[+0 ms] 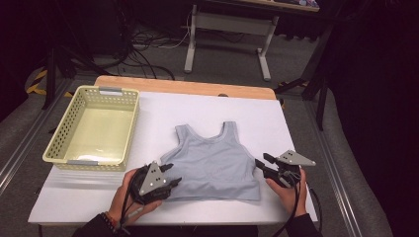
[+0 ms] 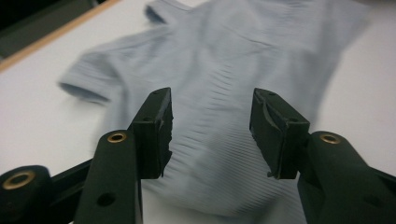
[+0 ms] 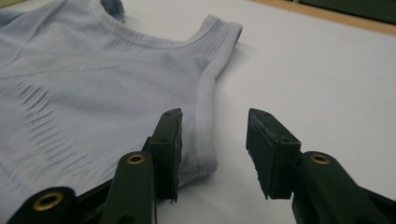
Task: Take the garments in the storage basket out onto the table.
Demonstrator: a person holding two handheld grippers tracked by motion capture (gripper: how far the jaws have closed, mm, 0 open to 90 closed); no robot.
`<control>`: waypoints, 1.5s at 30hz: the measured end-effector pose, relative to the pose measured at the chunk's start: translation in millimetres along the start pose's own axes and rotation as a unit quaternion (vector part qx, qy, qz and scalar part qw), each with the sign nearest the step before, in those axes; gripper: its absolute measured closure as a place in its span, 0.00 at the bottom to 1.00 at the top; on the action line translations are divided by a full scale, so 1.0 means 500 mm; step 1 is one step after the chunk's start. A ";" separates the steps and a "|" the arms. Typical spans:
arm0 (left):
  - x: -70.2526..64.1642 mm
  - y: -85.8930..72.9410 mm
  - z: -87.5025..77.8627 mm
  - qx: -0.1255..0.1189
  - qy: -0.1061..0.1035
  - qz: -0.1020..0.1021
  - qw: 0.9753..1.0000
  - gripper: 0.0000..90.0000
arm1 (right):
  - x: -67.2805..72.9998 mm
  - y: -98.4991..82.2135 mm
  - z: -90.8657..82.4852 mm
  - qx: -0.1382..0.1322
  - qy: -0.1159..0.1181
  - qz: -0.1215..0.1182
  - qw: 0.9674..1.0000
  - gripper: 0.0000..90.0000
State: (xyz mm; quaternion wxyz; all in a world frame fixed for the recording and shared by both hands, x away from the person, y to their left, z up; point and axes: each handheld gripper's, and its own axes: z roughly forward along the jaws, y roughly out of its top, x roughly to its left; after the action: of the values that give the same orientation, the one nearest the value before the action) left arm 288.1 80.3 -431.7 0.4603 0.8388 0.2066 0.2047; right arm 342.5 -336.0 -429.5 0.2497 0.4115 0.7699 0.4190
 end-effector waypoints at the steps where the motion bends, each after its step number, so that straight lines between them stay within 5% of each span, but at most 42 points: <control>1: 0.000 0.000 0.000 0.000 0.000 0.000 1.000 0.56 | 0.002 -0.003 0.000 0.004 0.002 -0.001 1.000 0.65; 4: -0.030 -0.012 0.005 0.022 -0.029 0.023 0.999 0.56 | 0.013 -0.011 -0.006 0.015 0.003 -0.015 1.000 0.72; 6: -0.038 -0.025 0.015 0.047 -0.030 0.035 0.998 0.56 | 0.023 -0.020 -0.015 0.014 0.006 -0.016 1.000 0.75; 10: -0.031 -0.043 0.028 0.072 -0.036 0.023 0.997 0.56 | 0.040 -0.041 -0.029 0.019 0.014 -0.014 1.000 0.83; 16: -0.020 -0.053 0.044 0.092 -0.024 0.027 0.995 0.62 | 0.059 -0.065 -0.050 0.028 0.023 -0.020 0.999 0.87; 20: -0.005 -0.055 0.050 0.091 -0.034 0.013 0.995 0.68 | 0.064 -0.066 -0.049 0.033 0.022 -0.029 0.999 0.88; 31: 0.023 -0.048 0.055 0.110 -0.049 0.027 0.992 0.88 | 0.073 -0.038 -0.048 0.018 0.021 -0.049 0.998 0.98; 33: 0.026 -0.044 0.051 0.122 -0.049 0.040 0.991 0.90 | 0.072 -0.025 -0.042 0.012 0.014 -0.049 0.999 0.96; 38: 0.046 -0.053 0.036 0.131 -0.047 0.031 0.990 0.91 | 0.069 -0.003 -0.011 0.010 0.015 -0.045 0.999 0.95; 41: 0.050 -0.059 0.029 0.128 -0.052 0.020 0.990 0.91 | 0.078 0.004 0.016 0.023 0.021 -0.058 0.998 0.97; 45: 0.034 -0.058 0.025 0.132 -0.054 0.034 0.989 0.91 | 0.093 0.000 0.058 0.061 0.024 -0.078 0.995 0.99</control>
State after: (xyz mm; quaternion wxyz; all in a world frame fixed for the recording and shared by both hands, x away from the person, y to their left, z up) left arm 304.5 95.1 -460.0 0.3488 0.9087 0.1775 0.1455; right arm 338.6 -284.1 -446.4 0.2369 0.3547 0.8296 0.3603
